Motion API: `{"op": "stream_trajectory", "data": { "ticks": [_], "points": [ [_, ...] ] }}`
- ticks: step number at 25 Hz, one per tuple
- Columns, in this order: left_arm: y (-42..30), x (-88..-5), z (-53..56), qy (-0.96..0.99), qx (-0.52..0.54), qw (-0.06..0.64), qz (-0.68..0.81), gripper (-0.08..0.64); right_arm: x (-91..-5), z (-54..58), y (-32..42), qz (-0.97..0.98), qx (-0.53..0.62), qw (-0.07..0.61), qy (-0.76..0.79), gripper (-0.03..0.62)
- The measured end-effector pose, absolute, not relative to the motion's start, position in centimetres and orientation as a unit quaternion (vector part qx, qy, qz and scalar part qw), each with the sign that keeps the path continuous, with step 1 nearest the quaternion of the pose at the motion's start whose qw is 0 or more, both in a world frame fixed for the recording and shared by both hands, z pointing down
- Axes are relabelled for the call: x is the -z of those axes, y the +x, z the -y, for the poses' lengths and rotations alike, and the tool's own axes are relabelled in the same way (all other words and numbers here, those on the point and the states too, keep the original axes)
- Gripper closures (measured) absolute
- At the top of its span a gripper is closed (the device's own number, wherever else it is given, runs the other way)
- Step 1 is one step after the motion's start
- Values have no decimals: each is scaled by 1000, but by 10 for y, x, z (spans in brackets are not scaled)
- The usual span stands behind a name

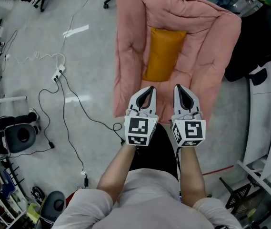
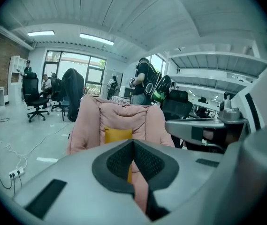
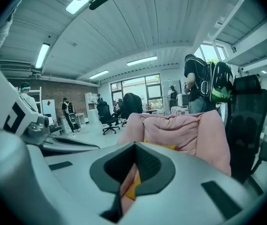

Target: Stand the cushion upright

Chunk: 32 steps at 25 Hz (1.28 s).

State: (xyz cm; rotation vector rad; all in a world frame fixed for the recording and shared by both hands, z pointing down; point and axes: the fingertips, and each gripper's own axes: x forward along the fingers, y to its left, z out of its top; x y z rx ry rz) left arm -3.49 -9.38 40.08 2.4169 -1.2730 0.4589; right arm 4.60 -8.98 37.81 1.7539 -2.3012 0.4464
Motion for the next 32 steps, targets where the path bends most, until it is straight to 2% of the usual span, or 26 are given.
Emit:
{"op": "stream_trajectory", "data": {
  "ticks": [15,20,32],
  "points": [
    [-43,-260,-39,884,-111,139,432,548,-247,-47,33,775,-82,109,617,586],
    [-41,-250,-73,885,-114,155,425,548,-232,-83,39,767,-87,116,625,586],
    [-9,-202,-115,883,-103,112,444,548,-180,-128,79,786,-46,116,605,586]
  ]
}}
